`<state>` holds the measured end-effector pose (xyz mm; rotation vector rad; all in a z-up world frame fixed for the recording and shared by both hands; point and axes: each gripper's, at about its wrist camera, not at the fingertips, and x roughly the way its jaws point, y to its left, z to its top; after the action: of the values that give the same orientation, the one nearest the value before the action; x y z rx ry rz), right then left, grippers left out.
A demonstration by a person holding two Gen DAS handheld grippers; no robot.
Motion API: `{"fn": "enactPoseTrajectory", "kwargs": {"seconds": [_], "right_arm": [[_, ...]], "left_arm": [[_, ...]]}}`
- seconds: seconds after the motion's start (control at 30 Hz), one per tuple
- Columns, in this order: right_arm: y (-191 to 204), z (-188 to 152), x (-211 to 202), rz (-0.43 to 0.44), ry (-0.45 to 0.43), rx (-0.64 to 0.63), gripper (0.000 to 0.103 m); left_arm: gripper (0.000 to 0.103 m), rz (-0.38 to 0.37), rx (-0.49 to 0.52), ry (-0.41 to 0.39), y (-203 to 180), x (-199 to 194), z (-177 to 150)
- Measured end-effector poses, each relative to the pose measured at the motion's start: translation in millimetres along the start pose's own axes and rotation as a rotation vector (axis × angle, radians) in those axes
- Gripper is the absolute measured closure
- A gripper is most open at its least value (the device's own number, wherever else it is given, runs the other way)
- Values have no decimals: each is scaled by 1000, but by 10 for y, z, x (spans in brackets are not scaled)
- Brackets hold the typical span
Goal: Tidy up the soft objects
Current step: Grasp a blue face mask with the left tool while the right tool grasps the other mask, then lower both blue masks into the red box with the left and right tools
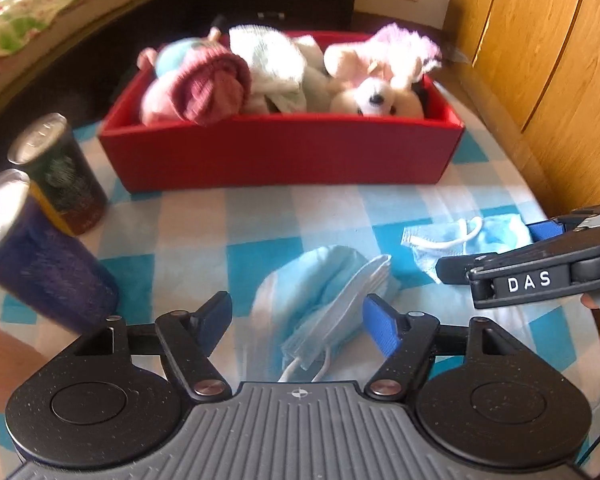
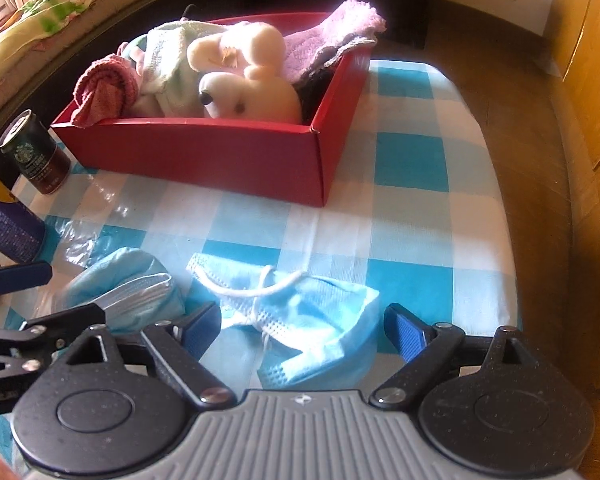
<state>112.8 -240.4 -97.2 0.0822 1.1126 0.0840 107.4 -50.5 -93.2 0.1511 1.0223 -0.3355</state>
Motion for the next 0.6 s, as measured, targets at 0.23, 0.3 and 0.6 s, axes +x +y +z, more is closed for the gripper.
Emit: {"fn": "enactPoseTrajectory", "kwargs": {"seconds": [0.23,0.3,0.6], "right_arm": [[88,-24,6,-55,-4,-73,65],[65,-23,-34,-36,0,-61,71],[172,-84,-232,41,-23,-62,88]], "left_arm": [[63,-31,-12,47,-8,121,-52],[70,-41,-29,57,5,82,-44],[90,-112,-55,53,-1,-154,-26]]}}
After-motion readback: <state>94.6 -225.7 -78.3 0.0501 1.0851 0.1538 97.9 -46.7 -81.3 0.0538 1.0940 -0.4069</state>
